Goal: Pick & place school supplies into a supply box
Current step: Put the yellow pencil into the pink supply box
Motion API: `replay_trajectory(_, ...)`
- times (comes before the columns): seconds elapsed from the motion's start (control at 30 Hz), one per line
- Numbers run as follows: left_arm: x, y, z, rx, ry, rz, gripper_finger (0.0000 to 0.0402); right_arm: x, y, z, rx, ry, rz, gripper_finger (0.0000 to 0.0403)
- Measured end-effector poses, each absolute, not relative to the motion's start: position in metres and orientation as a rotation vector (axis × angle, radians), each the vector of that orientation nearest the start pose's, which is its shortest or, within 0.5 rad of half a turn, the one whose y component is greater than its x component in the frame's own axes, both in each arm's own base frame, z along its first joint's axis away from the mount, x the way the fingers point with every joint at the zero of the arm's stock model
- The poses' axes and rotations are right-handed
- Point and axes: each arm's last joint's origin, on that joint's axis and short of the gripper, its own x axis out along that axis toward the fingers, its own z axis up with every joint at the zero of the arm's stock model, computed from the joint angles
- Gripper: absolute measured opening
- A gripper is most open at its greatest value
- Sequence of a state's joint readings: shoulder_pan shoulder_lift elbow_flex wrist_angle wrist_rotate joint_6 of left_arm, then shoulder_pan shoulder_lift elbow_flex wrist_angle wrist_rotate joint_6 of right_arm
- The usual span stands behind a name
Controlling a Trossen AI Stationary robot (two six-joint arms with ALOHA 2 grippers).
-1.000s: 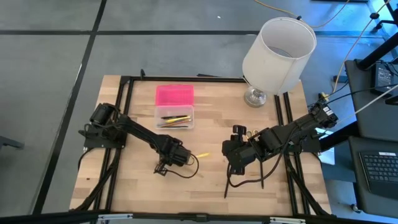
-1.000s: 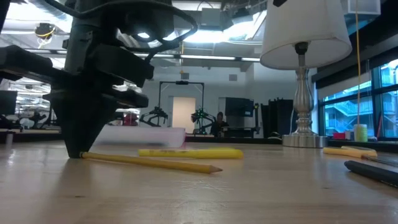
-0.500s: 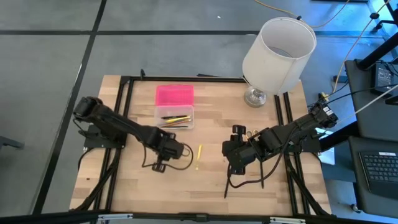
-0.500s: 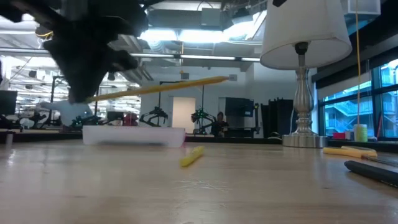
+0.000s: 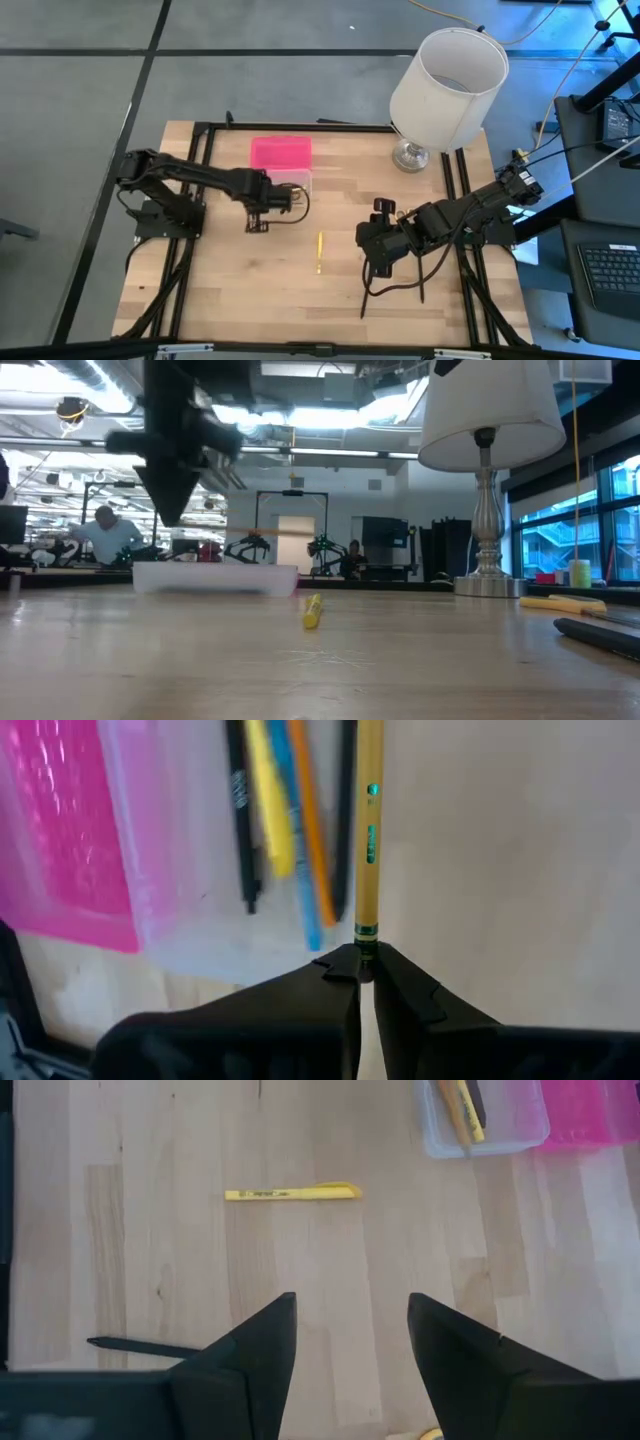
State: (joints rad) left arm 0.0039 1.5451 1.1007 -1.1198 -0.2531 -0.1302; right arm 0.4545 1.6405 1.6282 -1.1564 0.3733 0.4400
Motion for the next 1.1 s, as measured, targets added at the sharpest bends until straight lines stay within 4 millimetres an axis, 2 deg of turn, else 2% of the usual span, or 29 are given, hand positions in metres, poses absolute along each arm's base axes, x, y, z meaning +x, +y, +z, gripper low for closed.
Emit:
replay_trajectory(0.2, 0.264, 0.042, 0.207, -0.009, 1.606, 0.388, 0.0008, 0.293, 0.131, 0.337, -0.047, 1.048, -0.177, 0.0196)
replay_trajectory(0.33, 0.262, 0.054, 0.204, -0.068, 1.62, 0.397, 0.0008, 0.293, 0.132, 0.336, -0.041, 1.05, -0.176, 0.0196)
replay_trajectory(0.63, 0.259, 0.065, 0.204, -0.191, 1.616, 0.417, 0.0008, 0.291, 0.131, 0.336, -0.034, 1.07, -0.19, 0.0196)
replay_trajectory(0.83, 0.253, 0.064, 0.205, -0.212, 1.678, 0.43, 0.0008, 0.291, 0.131, 0.336, -0.033, 1.07, -0.19, 0.0196)
replay_trajectory(1.1, 0.255, 0.065, 0.205, -0.194, 1.658, 0.41, 0.0008, 0.291, 0.131, 0.336, -0.033, 1.069, -0.19, 0.0196)
